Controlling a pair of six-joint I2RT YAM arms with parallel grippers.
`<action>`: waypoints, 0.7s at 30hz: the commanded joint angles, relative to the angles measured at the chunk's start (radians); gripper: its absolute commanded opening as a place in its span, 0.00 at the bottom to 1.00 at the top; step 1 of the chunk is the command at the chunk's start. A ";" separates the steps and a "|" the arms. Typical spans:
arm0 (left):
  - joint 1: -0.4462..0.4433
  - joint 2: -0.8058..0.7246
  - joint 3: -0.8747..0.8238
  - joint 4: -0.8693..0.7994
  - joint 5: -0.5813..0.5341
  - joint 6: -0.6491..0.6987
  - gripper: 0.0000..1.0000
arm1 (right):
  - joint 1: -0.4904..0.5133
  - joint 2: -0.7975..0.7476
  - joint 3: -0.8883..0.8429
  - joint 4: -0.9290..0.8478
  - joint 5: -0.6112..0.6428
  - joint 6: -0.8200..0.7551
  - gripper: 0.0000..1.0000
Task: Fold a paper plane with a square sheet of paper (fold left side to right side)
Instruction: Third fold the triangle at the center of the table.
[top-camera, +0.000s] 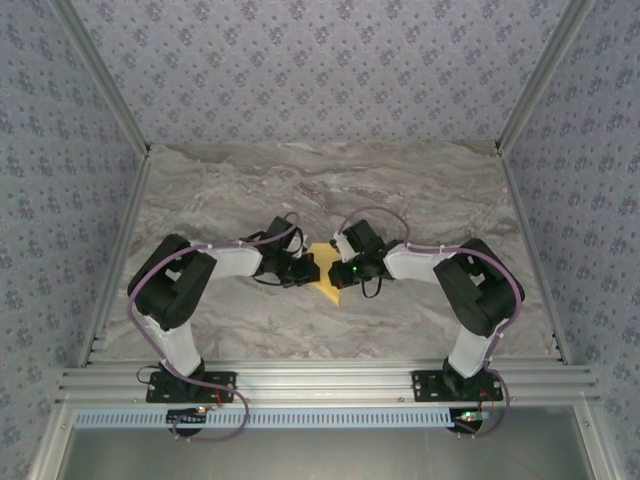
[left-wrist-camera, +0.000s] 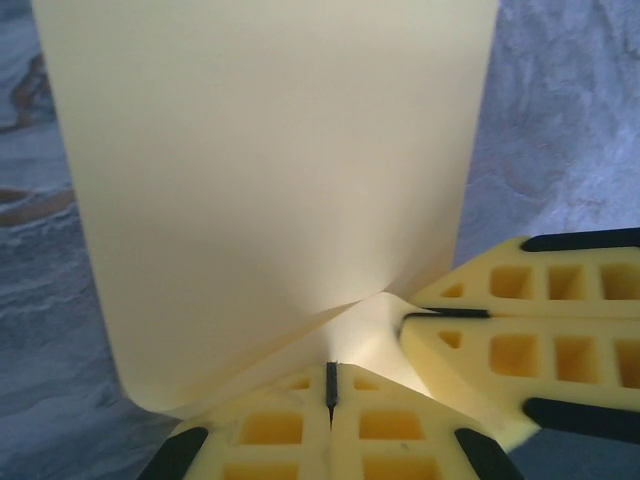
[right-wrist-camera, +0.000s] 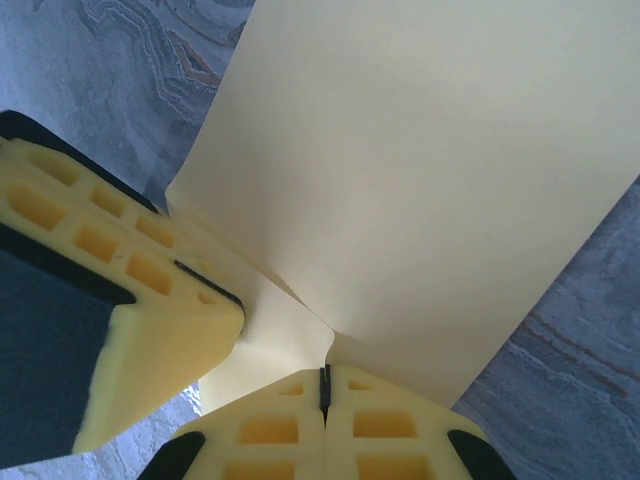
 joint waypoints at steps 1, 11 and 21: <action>-0.005 0.020 -0.015 -0.005 -0.026 0.006 0.04 | 0.015 0.045 -0.006 -0.092 0.030 -0.013 0.00; -0.005 0.042 -0.030 -0.029 -0.057 0.018 0.03 | -0.032 -0.039 0.019 -0.092 0.000 -0.011 0.13; -0.005 0.037 -0.032 -0.030 -0.059 0.014 0.03 | -0.097 -0.248 -0.027 -0.155 -0.052 -0.009 0.33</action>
